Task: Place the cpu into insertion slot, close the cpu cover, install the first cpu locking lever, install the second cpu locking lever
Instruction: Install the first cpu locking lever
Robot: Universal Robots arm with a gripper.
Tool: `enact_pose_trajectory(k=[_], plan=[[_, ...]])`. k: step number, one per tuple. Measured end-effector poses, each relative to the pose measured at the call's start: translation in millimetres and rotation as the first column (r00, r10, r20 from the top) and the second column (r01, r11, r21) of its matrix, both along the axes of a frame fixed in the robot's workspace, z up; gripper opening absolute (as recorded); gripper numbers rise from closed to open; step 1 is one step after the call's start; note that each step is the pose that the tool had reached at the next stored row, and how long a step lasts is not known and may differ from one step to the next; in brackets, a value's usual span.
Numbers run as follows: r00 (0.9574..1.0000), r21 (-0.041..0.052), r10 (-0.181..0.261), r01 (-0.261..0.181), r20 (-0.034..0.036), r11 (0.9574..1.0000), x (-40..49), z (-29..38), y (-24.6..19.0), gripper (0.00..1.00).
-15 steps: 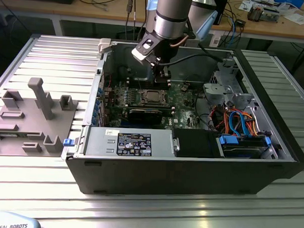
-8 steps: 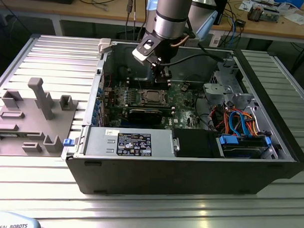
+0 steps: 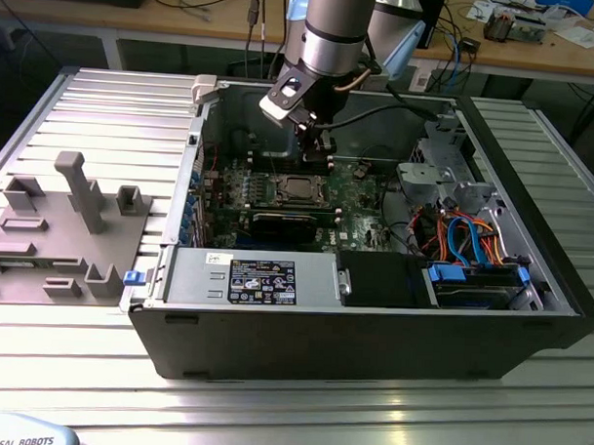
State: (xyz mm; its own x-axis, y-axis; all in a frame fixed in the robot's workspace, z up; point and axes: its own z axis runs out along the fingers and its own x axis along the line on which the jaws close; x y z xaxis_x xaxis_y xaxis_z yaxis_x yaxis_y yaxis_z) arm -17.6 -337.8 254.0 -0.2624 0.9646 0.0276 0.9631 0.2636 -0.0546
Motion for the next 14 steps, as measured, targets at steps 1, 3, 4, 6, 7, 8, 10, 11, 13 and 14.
enact_pose_trajectory(k=[1,3,4,6,7,8,10,11,13,14], plan=[[1.0,0.0,0.001,-0.001,0.0,1.0,0.0,0.0,0.0,0.11],[1.0,0.0,0.006,-0.006,0.0,1.0,0.0,0.0,0.0,0.11],[1.0,0.0,0.009,-0.009,0.0,1.0,0.0,0.0,0.0,0.11],[0.9999,0.0001,0.017,-0.017,0.0,0.9999,0.0,0.0,0.0,0.11],[0.9998,0.0,0.019,-0.019,0.0,0.9998,0.0,0.0,0.0,0.11],[0.9998,0.0,0.021,-0.021,0.0,0.9998,0.0,0.0,0.0,0.11],[0.9996,0.0,0.027,-0.027,0.0,0.9996,0.0,0.0,0.0,0.11],[0.9996,0.0001,0.028,-0.028,0.0,0.9996,0.0,0.0,0.0,0.11],[0.9995,0.0,0.033,-0.033,0.0,0.9995,0.0,0.0,0.0,0.11],[0.9994,0.0,0.035,-0.035,0.0,0.9994,0.0,0.0,0.0,0.11]])
